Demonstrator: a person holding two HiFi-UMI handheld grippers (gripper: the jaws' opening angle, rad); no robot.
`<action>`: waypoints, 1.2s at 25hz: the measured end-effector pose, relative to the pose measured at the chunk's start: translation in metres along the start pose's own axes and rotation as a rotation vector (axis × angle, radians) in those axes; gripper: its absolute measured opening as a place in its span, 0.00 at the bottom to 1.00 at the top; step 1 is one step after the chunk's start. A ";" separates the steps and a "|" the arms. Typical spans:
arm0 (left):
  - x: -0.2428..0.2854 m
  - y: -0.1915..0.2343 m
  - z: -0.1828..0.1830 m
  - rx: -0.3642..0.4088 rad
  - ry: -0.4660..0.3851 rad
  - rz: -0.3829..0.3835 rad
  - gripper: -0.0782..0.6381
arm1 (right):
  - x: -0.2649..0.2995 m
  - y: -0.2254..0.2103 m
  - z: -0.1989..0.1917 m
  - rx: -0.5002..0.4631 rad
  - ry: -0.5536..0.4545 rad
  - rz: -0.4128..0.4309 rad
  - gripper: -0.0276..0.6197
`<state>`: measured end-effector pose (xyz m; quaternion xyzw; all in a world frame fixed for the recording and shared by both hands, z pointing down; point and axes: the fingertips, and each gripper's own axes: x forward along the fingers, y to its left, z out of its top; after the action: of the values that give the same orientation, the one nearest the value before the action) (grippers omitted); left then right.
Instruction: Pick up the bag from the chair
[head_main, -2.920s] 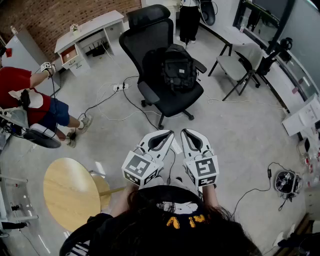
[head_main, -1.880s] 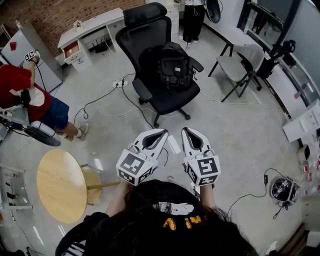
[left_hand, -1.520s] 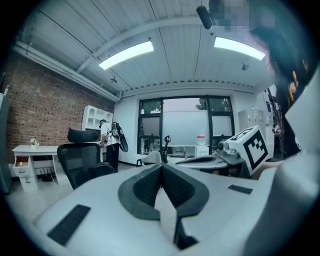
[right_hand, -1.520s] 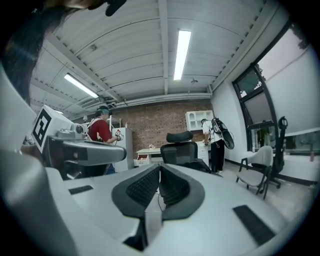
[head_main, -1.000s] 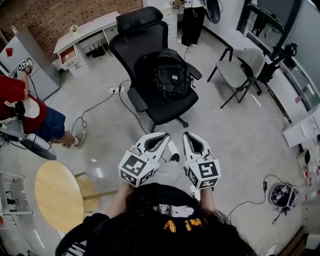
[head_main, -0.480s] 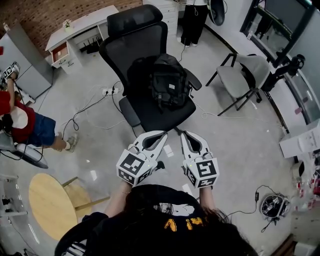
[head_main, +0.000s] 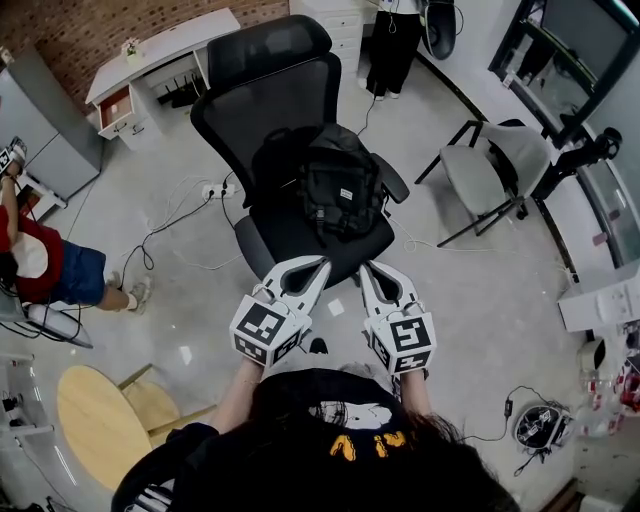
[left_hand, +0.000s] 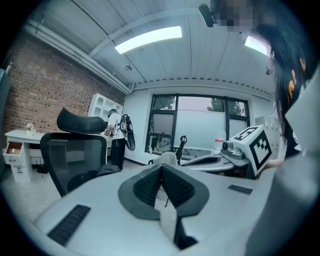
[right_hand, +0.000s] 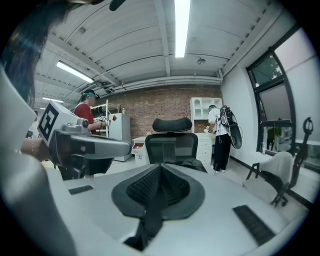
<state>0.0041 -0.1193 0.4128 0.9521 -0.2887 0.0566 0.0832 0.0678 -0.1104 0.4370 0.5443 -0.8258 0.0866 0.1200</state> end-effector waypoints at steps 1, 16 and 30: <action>0.003 0.001 0.001 0.001 -0.001 -0.002 0.12 | 0.003 -0.001 0.000 -0.003 0.005 0.000 0.06; 0.029 0.033 0.002 -0.032 -0.026 0.048 0.12 | 0.048 -0.022 0.006 -0.034 0.028 0.050 0.06; 0.122 0.116 0.010 -0.051 -0.014 0.198 0.12 | 0.165 -0.104 0.007 -0.071 0.080 0.197 0.06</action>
<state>0.0409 -0.2827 0.4369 0.9168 -0.3836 0.0504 0.0993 0.1001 -0.2976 0.4800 0.4521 -0.8724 0.0901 0.1629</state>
